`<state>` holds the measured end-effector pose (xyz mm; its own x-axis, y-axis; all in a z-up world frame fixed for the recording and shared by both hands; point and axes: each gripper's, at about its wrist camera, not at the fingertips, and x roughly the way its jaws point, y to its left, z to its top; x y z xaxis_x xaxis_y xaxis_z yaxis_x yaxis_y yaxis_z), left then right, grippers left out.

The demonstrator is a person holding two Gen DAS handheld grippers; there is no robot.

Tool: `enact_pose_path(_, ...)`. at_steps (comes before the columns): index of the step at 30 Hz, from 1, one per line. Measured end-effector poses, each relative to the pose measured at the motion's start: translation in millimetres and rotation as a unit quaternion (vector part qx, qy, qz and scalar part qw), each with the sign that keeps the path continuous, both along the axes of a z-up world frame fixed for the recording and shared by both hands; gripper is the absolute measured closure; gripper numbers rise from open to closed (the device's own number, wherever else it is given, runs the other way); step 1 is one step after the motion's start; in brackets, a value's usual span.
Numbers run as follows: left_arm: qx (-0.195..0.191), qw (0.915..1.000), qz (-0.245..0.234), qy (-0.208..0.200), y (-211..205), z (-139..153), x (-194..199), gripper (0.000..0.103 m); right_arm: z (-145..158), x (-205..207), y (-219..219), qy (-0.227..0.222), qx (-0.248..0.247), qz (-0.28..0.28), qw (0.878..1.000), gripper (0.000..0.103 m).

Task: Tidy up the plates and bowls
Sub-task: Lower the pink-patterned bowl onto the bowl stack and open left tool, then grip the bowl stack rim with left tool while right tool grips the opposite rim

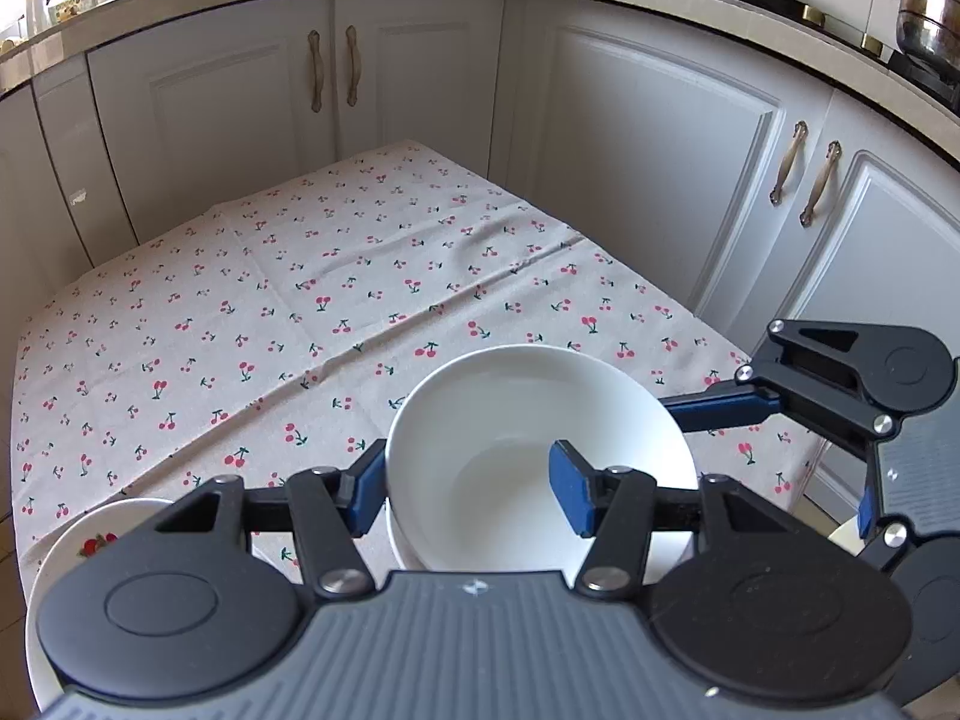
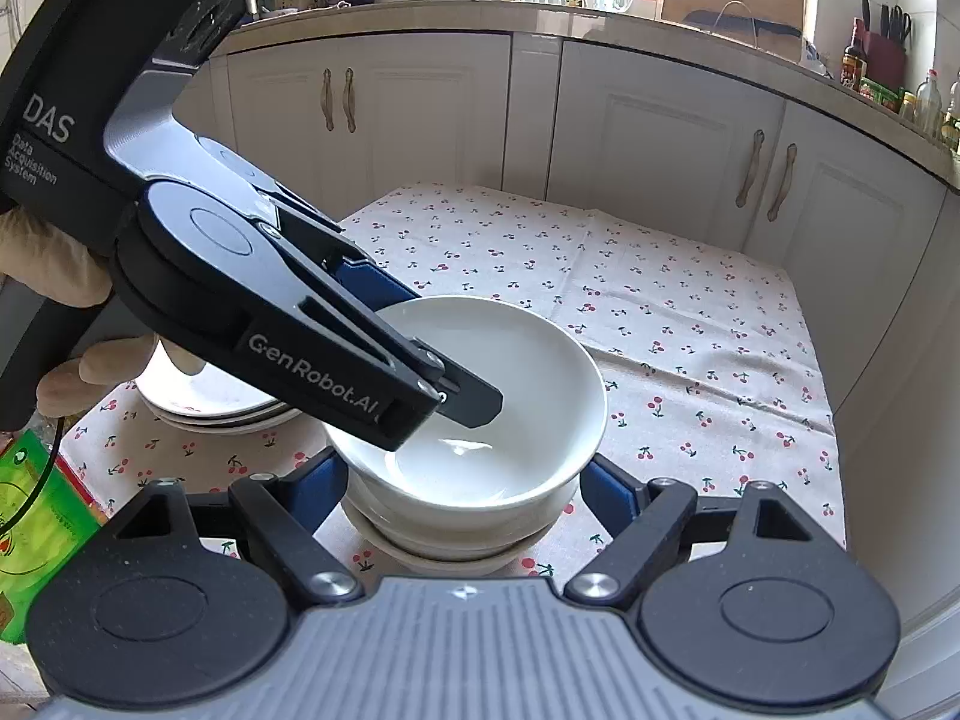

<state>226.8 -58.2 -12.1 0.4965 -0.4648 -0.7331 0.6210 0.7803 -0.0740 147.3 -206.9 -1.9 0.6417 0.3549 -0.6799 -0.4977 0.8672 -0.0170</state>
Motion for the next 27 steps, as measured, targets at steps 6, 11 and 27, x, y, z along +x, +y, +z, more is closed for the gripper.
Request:
enact_pose_path(6, 0.003, 1.0, 0.0, 0.003, 0.2, -3.5, 1.4, 0.048, -3.4, 4.6, -0.3, 0.005, -0.001, 0.001, 1.0, 0.015)
enact_pose_path(11, 0.004, 1.0, -0.004, 0.003, -0.3, -4.0, 2.1, 0.048, -5.3, 6.1, -2.0, 0.01, 0.005, 0.0, 1.0, 0.015)
enact_pose_path(27, -0.02, 0.9991, -0.012, -0.037, 12.8, 11.8, -7.7, 0.016, 1.0, -3.9, -10.4, -0.017, 0.028, 0.018, 0.999, 0.0)
